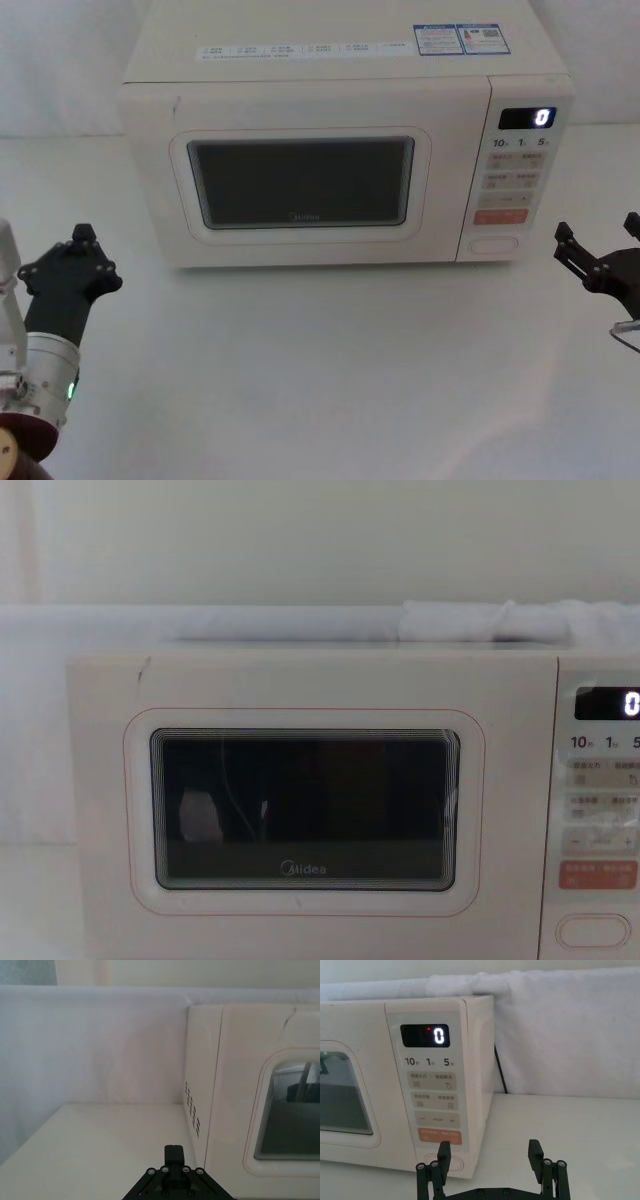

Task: Press the button to open the microwave door with one hand; close the microwave door with the other hand.

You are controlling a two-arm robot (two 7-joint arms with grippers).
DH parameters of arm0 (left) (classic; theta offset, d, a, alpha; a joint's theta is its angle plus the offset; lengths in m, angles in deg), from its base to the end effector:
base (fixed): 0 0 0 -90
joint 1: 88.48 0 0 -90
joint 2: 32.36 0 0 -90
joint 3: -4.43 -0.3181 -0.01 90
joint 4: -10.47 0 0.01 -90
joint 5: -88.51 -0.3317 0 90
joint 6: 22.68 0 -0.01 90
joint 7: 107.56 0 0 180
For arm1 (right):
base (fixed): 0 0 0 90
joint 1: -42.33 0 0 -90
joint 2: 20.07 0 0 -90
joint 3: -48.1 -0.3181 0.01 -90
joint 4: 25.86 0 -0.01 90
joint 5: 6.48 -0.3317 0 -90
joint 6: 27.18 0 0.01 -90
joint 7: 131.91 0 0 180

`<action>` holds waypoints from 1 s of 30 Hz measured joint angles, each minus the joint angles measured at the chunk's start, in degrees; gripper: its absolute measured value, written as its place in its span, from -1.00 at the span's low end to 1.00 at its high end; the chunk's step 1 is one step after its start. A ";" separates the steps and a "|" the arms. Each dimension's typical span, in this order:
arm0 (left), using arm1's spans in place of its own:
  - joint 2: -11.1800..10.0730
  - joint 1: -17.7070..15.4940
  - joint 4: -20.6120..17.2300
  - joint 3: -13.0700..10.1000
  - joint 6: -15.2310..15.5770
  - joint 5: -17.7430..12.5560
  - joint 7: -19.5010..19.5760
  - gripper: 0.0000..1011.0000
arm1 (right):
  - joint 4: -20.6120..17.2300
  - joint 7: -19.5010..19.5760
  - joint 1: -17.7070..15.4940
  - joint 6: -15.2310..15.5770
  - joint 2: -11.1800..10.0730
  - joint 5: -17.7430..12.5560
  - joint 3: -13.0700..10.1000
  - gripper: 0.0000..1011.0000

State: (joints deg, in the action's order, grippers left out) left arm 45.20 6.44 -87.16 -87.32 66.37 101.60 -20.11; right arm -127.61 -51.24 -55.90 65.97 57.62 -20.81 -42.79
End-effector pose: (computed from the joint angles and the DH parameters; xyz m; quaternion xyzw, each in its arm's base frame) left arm 0.3247 0.0505 -0.3071 -0.0251 -0.0127 0.7019 0.7117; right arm 0.3070 -0.0603 -0.2988 0.0148 0.0096 -0.6354 0.7720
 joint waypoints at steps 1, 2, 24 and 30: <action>0.06 0.04 0.04 0.05 0.14 -0.12 0.11 -1.00 | 0.00 0.00 0.00 0.00 0.00 0.00 0.00 0.98; 0.13 0.09 0.07 0.10 0.25 -0.22 0.22 -1.00 | 0.00 0.00 0.00 0.00 0.00 0.00 0.00 0.98; 1.68 1.28 0.45 1.28 1.45 -1.99 1.71 -1.00 | 0.00 0.00 0.00 0.00 0.00 0.00 0.00 0.98; 1.62 1.26 0.45 1.25 1.45 -1.93 1.71 -0.88 | 0.00 0.00 0.00 0.00 0.00 0.00 0.00 0.98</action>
State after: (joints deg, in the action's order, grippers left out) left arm 46.82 7.70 -86.71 -86.07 67.82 99.66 -18.41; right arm -127.61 -51.24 -55.90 65.97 57.62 -20.81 -42.79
